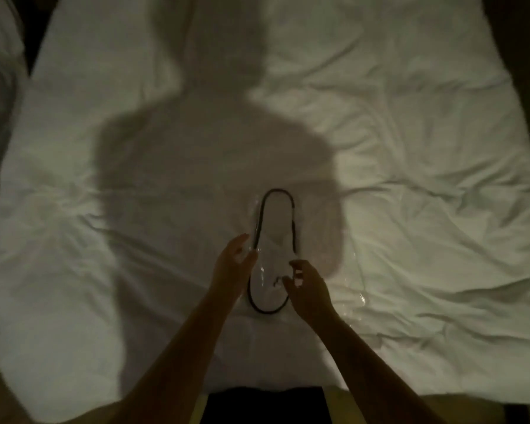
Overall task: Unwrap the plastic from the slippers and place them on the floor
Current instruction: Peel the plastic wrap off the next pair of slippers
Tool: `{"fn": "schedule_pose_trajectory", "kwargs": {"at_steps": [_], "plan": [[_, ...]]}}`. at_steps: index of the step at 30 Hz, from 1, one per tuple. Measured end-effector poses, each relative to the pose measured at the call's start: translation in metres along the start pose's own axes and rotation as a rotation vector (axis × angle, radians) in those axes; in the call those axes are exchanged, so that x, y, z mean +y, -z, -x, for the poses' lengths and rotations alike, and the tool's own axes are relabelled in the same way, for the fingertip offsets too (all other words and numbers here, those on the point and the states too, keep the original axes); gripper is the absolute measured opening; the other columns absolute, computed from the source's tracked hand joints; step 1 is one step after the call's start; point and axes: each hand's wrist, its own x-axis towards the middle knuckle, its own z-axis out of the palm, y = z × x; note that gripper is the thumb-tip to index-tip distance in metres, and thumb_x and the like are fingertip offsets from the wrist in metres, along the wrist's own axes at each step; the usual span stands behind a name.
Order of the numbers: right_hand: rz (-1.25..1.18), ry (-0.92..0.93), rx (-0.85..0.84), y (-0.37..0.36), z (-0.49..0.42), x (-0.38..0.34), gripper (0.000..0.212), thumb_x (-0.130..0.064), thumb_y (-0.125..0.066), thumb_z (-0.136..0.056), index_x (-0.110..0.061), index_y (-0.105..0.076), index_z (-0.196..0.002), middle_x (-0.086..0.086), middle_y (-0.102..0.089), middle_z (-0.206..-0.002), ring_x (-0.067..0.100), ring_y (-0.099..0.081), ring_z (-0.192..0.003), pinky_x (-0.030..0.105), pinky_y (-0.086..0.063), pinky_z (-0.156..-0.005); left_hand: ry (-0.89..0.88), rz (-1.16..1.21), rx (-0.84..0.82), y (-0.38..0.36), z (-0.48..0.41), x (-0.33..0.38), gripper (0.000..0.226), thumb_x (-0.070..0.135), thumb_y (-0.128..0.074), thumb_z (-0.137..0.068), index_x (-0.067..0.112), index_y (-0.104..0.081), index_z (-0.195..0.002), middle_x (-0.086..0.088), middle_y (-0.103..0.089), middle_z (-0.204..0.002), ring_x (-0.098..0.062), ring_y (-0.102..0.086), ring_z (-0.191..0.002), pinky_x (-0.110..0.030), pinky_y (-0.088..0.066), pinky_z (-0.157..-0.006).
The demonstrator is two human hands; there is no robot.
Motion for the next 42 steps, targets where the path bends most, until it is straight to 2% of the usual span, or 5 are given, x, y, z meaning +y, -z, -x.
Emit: {"fn": "schedule_pose_trajectory", "kwargs": {"at_steps": [7, 17, 29, 36, 42], "plan": [[-0.051, -0.185, -0.021, -0.025, -0.031, 0.027, 0.061, -0.020, -0.067, -0.085, -0.008, -0.039, -0.137, 0.014, -0.053, -0.136, 0.030, -0.053, -0.120, 0.026, -0.039, -0.087, 0.195, 0.009, -0.104, -0.020, -0.037, -0.049, 0.033, 0.010, -0.066, -0.082, 0.016, -0.056, -0.113, 0.010, -0.062, -0.088, -0.015, -0.059, -0.087, -0.007, -0.045, -0.060], [-0.281, -0.110, 0.136, -0.003, -0.020, -0.009, 0.060, -0.013, -0.077, -0.077, -0.015, -0.047, -0.130, 0.004, -0.063, -0.112, 0.016, -0.061, -0.092, 0.011, -0.044, -0.066, 0.117, 0.042, -0.119, -0.011, -0.033, -0.012, 0.034, 0.028, -0.071, -0.082, 0.014, -0.062, -0.111, -0.003, -0.064, -0.102, -0.024, -0.062, -0.095, -0.040, -0.054, -0.084], [-0.445, 0.591, 0.384, 0.185, 0.054, -0.266, 0.038, -0.026, -0.073, -0.082, -0.034, -0.053, -0.113, -0.014, -0.063, -0.101, -0.010, -0.061, -0.088, 0.007, -0.049, -0.071, -0.554, 0.301, 0.004, 0.121, 0.051, 0.284, 0.015, 0.022, -0.069, -0.082, 0.019, -0.065, -0.096, -0.004, -0.072, -0.087, -0.018, -0.068, -0.079, -0.028, -0.056, -0.071], [-0.407, 1.091, 0.797, 0.309, 0.194, -0.396, 0.033, -0.022, -0.066, -0.087, -0.022, -0.054, -0.119, -0.001, -0.059, -0.116, 0.015, -0.060, -0.102, 0.028, -0.051, -0.084, -0.980, 0.321, 0.042, 0.213, 0.182, 0.431, 0.030, 0.023, -0.068, -0.082, 0.012, -0.064, -0.109, -0.019, -0.071, -0.104, -0.035, -0.068, -0.098, -0.050, -0.055, -0.087], [-0.211, 1.506, 1.028, 0.382, 0.330, -0.480, 0.019, -0.019, -0.057, -0.090, -0.017, -0.066, -0.106, -0.008, -0.065, -0.101, 0.010, -0.061, -0.099, 0.028, -0.052, -0.084, -1.146, 0.380, -0.017, 0.258, 0.261, 0.462, 0.029, 0.025, -0.072, -0.080, 0.040, -0.065, -0.103, 0.009, -0.074, -0.107, -0.007, -0.070, -0.098, -0.023, -0.057, -0.078]]}}
